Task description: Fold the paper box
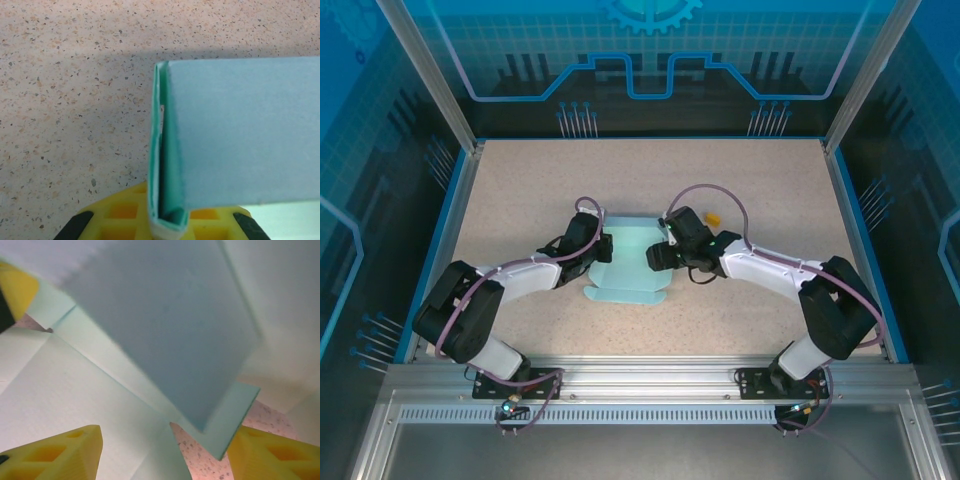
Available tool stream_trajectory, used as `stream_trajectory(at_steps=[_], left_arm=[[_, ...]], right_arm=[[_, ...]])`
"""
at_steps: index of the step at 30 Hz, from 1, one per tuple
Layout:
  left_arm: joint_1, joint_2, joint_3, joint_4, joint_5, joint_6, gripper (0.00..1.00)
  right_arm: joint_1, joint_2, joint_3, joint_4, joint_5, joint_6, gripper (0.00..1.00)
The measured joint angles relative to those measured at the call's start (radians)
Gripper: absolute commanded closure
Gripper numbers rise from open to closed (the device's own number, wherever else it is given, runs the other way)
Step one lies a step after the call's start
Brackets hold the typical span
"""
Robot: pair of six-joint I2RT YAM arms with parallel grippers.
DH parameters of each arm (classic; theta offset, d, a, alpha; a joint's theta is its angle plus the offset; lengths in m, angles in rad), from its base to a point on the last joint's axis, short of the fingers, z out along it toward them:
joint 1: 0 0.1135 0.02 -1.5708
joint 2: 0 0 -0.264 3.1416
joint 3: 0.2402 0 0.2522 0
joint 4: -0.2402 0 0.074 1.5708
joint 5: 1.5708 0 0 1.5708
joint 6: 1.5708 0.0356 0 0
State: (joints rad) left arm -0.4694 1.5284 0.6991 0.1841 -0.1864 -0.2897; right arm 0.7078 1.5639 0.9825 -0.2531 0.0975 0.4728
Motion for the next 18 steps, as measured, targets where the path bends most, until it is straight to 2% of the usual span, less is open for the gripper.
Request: stream_trajectory(at_steps=[18], left_arm=[[0.0, 0.0, 0.0, -0.009, -0.001, 0.003, 0.88]], right_arm=[[0.064, 0.108, 0.087, 0.013, 0.0, -0.021, 0.33]])
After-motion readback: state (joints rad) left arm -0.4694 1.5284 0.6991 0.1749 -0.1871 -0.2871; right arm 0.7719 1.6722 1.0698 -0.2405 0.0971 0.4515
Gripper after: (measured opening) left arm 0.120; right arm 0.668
